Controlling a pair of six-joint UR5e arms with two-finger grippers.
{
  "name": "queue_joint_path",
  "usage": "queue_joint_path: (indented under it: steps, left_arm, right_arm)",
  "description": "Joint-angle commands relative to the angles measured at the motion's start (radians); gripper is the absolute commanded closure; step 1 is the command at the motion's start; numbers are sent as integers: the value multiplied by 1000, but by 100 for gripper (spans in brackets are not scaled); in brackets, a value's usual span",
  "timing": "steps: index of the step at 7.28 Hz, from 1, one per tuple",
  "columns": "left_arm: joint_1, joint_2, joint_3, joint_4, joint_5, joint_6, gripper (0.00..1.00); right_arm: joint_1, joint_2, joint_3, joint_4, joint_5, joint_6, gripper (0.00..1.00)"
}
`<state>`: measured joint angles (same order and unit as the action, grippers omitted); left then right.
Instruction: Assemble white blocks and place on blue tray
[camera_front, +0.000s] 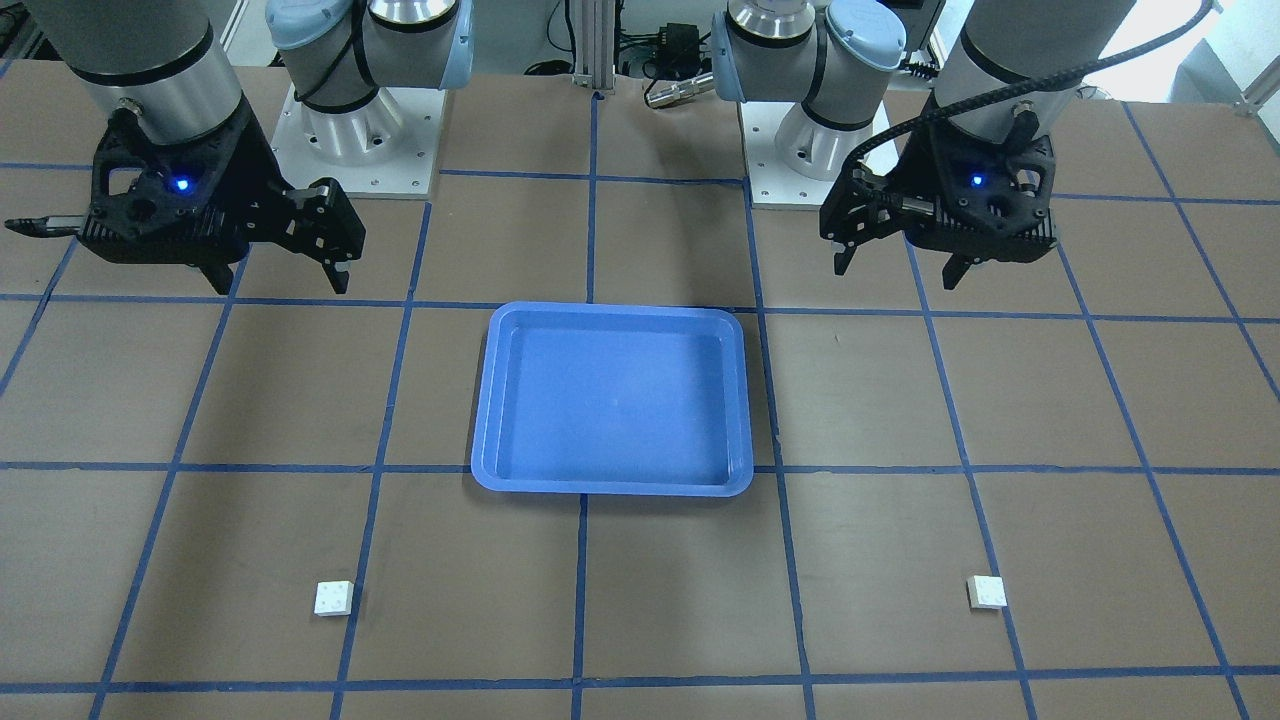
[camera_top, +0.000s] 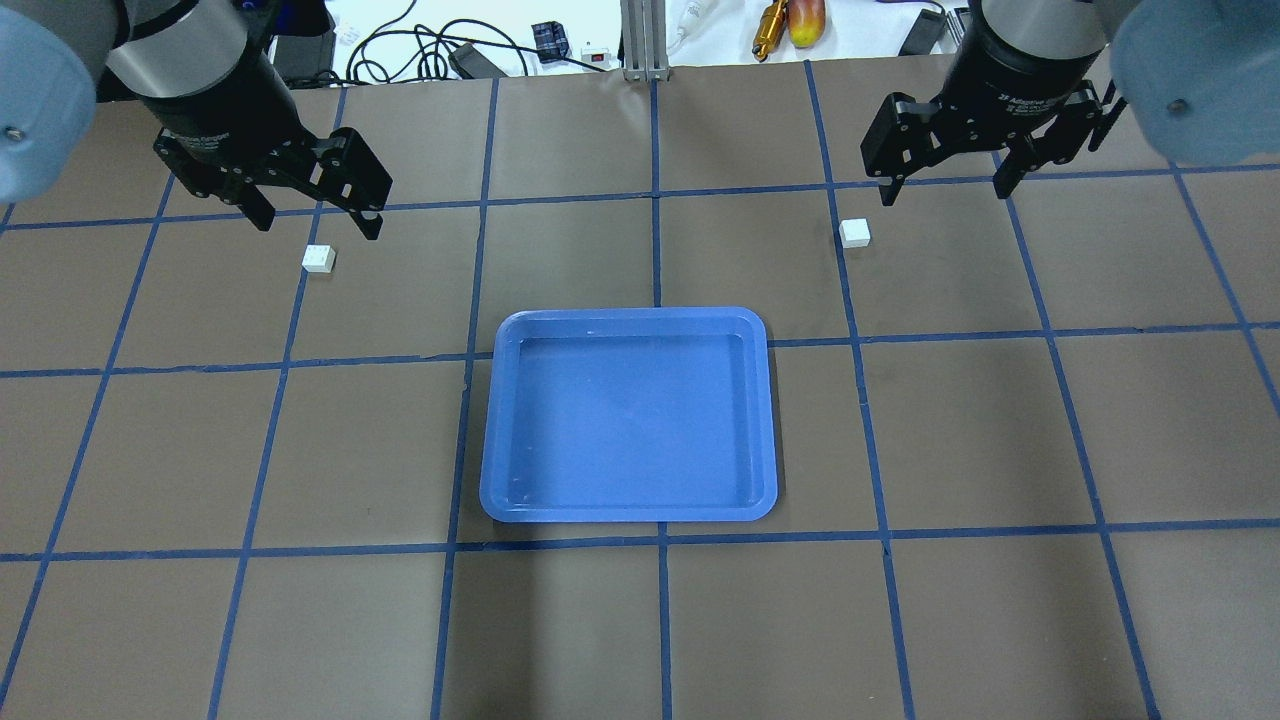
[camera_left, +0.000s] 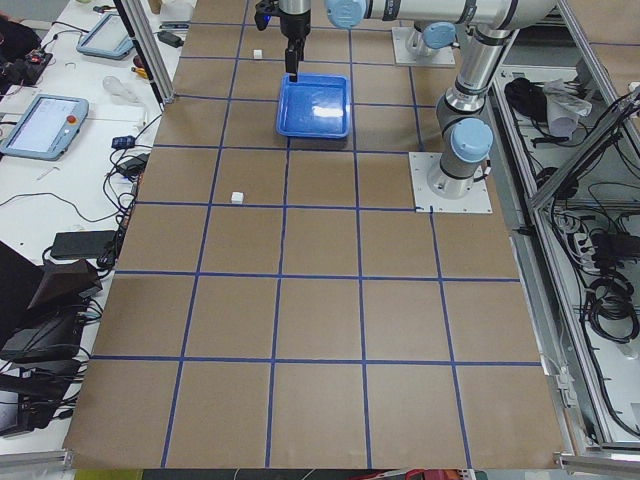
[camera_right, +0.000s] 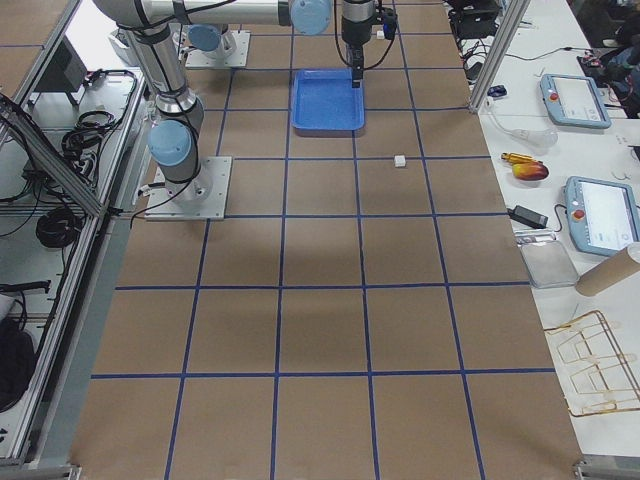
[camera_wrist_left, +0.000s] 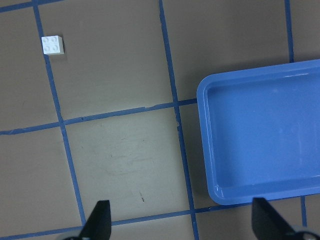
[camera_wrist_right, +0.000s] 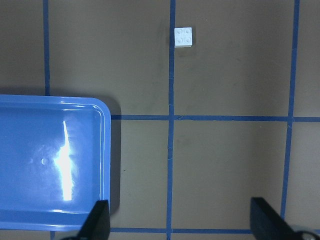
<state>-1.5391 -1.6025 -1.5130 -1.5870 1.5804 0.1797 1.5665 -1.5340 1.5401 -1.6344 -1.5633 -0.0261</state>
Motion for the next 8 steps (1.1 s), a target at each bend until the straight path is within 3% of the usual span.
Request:
queue_joint_path:
  steps: [1,3,4,6,8]
  left_arm:
    - [28,-37,16,15,6,58,0]
    - [86,-153,71,54,1,72,0]
    - [96,-239,121,93,7,92,0]
    - [169,-383,135,242,7,145,0]
    - [227,-520,140,394,7,216,0]
  right_arm:
    - [0,2,0,1,2,-11,0]
    - [-9,18,-11,-1,3,-174,0]
    - [-11,35,-14,-36,-1,-372,0]
    - [-17,44,3,-102,12,-762,0]
    - [-6,45,79,-151,28,-912,0]
